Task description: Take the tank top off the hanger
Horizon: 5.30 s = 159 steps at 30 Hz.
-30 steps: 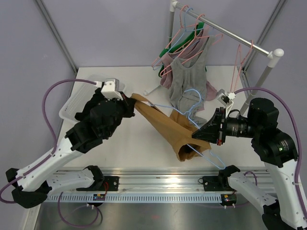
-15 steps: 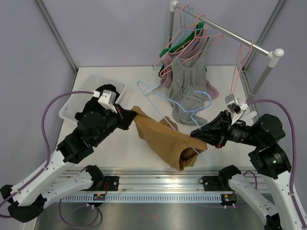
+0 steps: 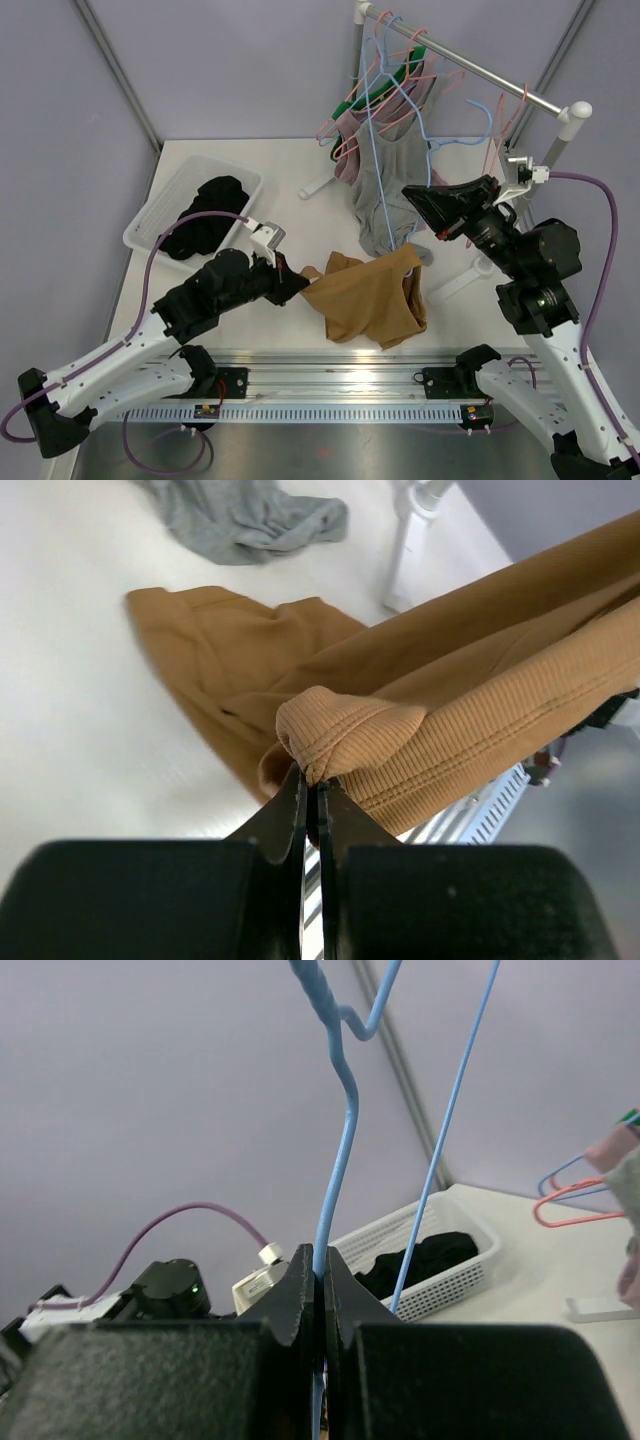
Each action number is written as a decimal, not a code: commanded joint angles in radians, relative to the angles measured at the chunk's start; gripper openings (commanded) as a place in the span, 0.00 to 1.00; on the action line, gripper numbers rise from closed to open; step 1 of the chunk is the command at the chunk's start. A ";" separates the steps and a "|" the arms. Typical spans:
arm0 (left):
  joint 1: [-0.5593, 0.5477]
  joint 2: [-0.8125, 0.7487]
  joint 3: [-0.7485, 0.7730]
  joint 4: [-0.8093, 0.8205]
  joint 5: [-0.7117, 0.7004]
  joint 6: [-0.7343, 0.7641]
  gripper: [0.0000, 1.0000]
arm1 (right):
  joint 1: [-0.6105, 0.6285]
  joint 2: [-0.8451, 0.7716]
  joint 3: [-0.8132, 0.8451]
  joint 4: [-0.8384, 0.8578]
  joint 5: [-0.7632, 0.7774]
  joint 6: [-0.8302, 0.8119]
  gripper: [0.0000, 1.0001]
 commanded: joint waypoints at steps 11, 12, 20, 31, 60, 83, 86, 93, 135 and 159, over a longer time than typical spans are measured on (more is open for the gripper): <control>-0.001 -0.103 0.071 -0.138 -0.080 -0.049 0.00 | 0.007 -0.203 -0.229 0.270 0.244 -0.191 0.00; -0.001 -0.107 0.077 -0.168 -0.099 -0.057 0.00 | 0.008 -0.203 -0.212 0.242 0.252 -0.215 0.00; -0.001 -0.104 0.128 -0.304 -0.194 -0.063 0.01 | 0.007 -0.175 -0.100 -0.077 0.447 -0.262 0.00; -0.001 -0.143 0.309 -0.540 -0.324 0.020 0.78 | 0.007 -0.057 0.153 -0.574 0.513 -0.110 0.00; -0.001 -0.327 0.194 -0.514 -0.413 0.107 0.99 | -0.126 0.696 0.928 -0.990 0.876 -0.225 0.00; -0.002 -0.250 0.235 -0.532 -0.418 0.106 0.99 | -0.188 0.396 0.585 -0.927 0.817 -0.219 0.36; -0.002 -0.205 0.254 -0.517 -0.421 0.058 0.99 | -0.186 0.393 0.607 -0.953 0.790 -0.222 0.52; -0.004 -0.076 0.252 -0.364 -0.329 -0.012 0.99 | -0.185 0.351 0.610 -1.011 0.674 -0.248 0.76; -0.320 1.009 0.443 -0.121 -0.510 -0.091 0.00 | -0.186 -0.249 0.395 -1.042 -0.001 -0.344 0.99; 0.238 0.487 0.950 -0.567 -0.607 0.165 0.00 | -0.186 -0.249 0.414 -1.028 0.017 -0.364 0.99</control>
